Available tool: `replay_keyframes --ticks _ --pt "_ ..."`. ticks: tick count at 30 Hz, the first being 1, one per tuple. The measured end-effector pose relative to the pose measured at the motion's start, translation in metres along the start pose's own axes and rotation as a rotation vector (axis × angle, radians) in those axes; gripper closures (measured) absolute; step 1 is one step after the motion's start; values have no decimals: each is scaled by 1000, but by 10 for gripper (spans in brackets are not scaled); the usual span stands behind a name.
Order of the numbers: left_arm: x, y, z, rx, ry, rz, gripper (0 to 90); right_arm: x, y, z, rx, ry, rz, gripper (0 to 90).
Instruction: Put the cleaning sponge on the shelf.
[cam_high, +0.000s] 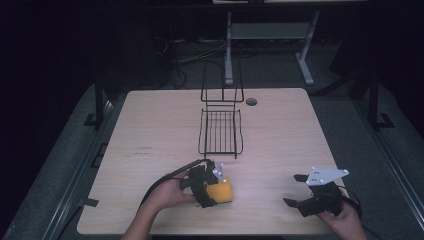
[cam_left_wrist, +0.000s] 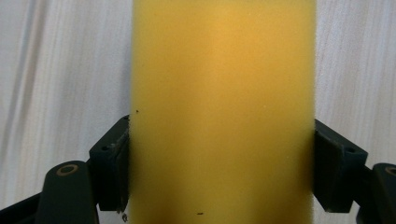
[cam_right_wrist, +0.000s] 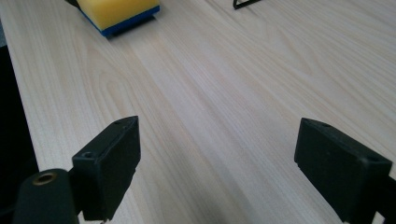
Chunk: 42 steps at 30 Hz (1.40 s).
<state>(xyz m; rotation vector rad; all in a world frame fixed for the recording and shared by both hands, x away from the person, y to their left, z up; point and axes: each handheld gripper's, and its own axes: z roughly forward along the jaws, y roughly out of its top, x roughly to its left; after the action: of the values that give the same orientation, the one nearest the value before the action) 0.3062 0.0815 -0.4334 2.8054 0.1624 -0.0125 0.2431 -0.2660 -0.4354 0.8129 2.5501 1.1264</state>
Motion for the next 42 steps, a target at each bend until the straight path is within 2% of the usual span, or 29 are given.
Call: replay_keyframes --ticks 16,27,35,42 --pt "7 3 -20 -17 17 -6 220 1 0 2 12 4 -3 141" --pt "14 10 -29 -19 13 11 220 2 1 5 32 2 -3 142" --pt "18 14 -32 3 13 36 220 1 0 5 35 5 4 141" --pt "23 16 -36 -11 10 36 220 -1 -1 6 39 6 6 142"
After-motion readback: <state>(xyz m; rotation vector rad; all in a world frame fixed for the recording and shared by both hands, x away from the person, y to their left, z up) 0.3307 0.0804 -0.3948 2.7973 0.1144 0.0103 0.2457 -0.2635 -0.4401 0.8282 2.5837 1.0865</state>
